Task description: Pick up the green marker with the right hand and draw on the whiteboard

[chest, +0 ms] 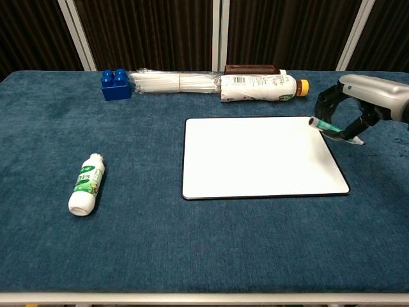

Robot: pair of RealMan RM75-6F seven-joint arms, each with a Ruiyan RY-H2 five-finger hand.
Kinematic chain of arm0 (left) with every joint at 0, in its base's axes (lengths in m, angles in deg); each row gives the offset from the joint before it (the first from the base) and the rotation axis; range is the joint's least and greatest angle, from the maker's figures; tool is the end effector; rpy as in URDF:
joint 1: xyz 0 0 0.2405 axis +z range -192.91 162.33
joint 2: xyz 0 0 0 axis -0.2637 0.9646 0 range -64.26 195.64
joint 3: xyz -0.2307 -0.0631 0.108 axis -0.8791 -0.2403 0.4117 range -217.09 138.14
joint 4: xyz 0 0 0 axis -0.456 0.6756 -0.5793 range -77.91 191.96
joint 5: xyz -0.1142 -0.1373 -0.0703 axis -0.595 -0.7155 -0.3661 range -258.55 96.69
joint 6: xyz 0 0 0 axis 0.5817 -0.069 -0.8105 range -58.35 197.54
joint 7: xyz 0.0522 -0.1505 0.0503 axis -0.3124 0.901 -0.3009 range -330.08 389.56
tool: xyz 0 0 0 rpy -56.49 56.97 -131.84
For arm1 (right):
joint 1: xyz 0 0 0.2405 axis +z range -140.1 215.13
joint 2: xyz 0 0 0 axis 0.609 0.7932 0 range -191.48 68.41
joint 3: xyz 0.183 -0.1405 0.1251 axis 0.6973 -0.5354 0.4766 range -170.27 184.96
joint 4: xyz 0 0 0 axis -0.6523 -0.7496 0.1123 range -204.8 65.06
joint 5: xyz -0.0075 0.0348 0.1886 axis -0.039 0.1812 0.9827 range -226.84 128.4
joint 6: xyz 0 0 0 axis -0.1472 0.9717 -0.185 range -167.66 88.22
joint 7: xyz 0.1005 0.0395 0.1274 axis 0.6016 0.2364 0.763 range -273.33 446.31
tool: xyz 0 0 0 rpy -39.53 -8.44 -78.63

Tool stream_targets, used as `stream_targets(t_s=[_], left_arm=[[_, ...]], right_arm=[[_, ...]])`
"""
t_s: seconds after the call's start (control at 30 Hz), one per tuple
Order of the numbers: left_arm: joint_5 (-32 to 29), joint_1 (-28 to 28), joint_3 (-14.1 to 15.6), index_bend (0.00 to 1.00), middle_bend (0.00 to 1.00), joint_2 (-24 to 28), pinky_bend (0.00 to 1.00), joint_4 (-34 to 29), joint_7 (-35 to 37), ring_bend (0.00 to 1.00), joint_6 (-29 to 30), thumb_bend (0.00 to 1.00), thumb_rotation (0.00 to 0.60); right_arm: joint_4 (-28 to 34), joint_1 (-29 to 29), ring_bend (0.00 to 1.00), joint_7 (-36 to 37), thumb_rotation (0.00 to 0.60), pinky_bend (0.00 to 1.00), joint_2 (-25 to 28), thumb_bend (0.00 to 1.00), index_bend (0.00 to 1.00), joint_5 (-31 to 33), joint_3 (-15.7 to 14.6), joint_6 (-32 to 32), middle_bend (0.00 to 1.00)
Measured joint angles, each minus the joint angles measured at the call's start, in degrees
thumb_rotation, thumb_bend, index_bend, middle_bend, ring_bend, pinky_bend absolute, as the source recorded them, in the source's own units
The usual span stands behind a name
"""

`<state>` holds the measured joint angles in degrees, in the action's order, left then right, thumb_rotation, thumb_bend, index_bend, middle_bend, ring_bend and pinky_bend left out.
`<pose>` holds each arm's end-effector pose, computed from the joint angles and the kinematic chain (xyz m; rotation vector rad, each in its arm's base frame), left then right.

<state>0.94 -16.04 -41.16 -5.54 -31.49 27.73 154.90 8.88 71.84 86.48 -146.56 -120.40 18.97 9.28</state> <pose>-0.3379 0.1752 0.1448 -1.2848 -1.0063 -0.8186 -0.2170 -0.3599 0.0150 1.7434 -1.2094 0.9378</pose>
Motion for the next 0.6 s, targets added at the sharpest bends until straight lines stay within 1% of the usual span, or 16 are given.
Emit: stream_targets(t_s=[0.13, 0.23, 0.3, 0.4, 0.47, 0.6], left_arm=[[0.0, 0.2, 0.1, 0.09, 0.0, 0.0, 0.0, 0.0, 0.5, 0.0, 0.0, 0.0, 0.6], [-0.1, 0.3, 0.3, 0.09, 0.0, 0.1, 0.0, 0.2, 0.9, 0.0, -0.1, 0.0, 0.6], [-0.2, 0.4, 0.3, 0.09, 0.0, 0.1, 0.0, 0.4, 1.0, 0.0, -0.2, 0.0, 0.6], [-0.3, 0.3, 0.2, 0.09, 0.0, 0.1, 0.0, 0.5, 1.3, 0.0, -0.4, 0.0, 0.6], [-0.3, 0.3, 0.1, 0.09, 0.0, 0.2, 0.0, 0.5, 1.4, 0.0, -0.4, 0.0, 0.6], [-0.3, 0.2, 0.1, 0.09, 0.0, 0.1, 0.0, 0.7, 1.7, 0.0, -0.6, 0.0, 0.6]], right_arm=[[1.0, 2.0, 0.32, 11.8, 0.6, 0.11, -0.9, 0.39, 0.66, 0.0, 2.3, -3.2, 0.59], [-0.6, 3.5, 0.31, 20.4, 0.6, 0.12, -4.1, 0.39, 0.66, 0.1, 4.2, -4.5, 0.59], [-2.7, 4.5, 0.31, 25.7, 0.6, 0.12, -7.4, 0.39, 0.66, 0.1, 5.4, -4.9, 0.59], [-6.9, 5.8, 0.31, 30.8, 0.6, 0.11, -12.4, 0.39, 0.66, -0.1, 6.6, -4.8, 0.58], [-10.0, 6.5, 0.31, 33.1, 0.6, 0.12, -15.3, 0.39, 0.66, -0.3, 7.0, -4.4, 0.58], [-15.0, 7.5, 0.31, 36.0, 0.6, 0.12, -19.6, 0.39, 0.66, -1.2, 7.2, -3.1, 0.58]])
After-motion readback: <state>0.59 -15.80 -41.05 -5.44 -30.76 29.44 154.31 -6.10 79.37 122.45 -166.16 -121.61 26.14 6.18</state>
